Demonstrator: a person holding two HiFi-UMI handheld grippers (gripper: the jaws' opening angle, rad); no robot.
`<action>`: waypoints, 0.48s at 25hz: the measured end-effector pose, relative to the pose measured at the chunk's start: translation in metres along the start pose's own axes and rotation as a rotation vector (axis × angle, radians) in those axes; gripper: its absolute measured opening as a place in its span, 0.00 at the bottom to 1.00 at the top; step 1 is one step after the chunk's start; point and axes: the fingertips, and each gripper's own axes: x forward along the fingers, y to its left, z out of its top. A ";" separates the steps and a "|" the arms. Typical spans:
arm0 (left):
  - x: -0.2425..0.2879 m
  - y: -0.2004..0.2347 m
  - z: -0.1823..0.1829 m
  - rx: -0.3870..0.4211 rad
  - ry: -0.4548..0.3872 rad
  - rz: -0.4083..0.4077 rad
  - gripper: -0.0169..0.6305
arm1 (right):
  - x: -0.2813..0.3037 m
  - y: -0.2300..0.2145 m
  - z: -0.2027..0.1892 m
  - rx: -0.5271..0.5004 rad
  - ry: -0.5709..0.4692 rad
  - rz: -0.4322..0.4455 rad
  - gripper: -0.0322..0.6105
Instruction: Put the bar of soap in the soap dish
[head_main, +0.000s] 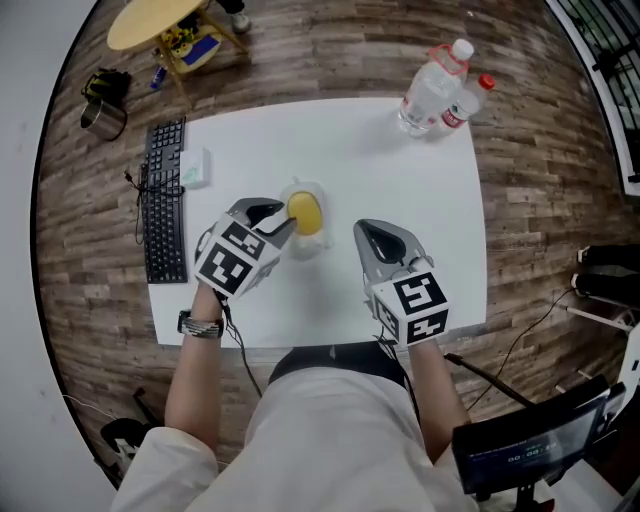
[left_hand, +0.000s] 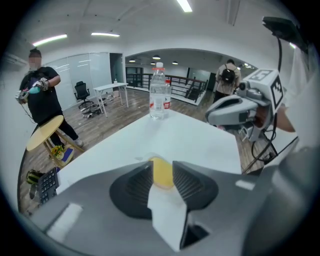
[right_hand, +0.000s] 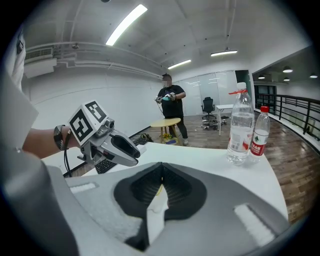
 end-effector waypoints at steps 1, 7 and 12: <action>-0.002 -0.001 0.002 0.000 -0.010 0.002 0.23 | -0.002 0.001 0.003 -0.004 -0.006 -0.001 0.05; -0.017 -0.011 0.011 0.023 -0.090 0.007 0.21 | -0.012 0.008 0.019 -0.038 -0.046 -0.019 0.05; -0.039 -0.015 0.020 0.026 -0.183 0.071 0.08 | -0.021 0.022 0.030 -0.068 -0.073 -0.032 0.05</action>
